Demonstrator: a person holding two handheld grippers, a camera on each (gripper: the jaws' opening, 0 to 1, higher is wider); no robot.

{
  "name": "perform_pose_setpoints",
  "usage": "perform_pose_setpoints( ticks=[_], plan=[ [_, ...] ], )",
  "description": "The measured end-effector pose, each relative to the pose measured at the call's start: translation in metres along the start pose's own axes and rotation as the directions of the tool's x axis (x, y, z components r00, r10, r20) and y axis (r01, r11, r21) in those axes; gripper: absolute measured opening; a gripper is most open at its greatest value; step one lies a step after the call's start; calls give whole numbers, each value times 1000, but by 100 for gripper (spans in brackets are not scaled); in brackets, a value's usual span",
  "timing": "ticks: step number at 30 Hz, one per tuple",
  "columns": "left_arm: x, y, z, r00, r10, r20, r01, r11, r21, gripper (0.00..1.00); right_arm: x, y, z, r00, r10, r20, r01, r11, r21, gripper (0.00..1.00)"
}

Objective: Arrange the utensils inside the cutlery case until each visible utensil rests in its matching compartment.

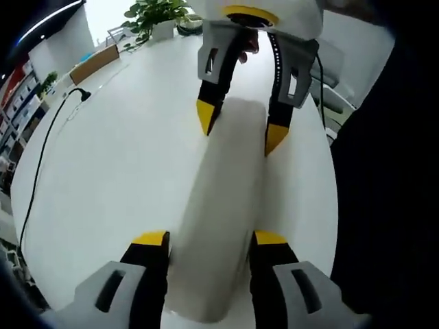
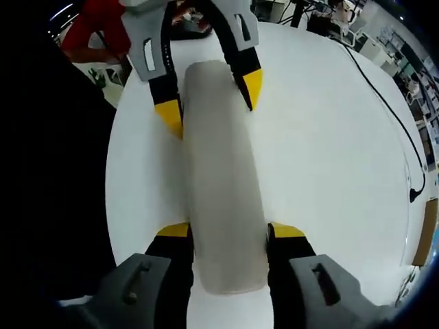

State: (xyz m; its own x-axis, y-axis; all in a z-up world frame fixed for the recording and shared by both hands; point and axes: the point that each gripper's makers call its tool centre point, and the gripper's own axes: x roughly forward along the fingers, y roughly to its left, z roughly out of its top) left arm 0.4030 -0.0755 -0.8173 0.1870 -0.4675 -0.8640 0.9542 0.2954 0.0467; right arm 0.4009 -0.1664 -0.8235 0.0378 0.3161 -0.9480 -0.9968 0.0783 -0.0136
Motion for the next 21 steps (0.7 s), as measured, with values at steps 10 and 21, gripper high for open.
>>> perform_pose_setpoints(
  ticks=[10,21],
  plan=[
    [-2,8,0,999,29,25,-29,1000,0,50,0,-1,4,995,-9,103,4,999,49,42],
    [-4,3,-3,997,69,42,-67,996,-52,50,1,-1,10,988,27,150,-24,999,-27,42]
  ],
)
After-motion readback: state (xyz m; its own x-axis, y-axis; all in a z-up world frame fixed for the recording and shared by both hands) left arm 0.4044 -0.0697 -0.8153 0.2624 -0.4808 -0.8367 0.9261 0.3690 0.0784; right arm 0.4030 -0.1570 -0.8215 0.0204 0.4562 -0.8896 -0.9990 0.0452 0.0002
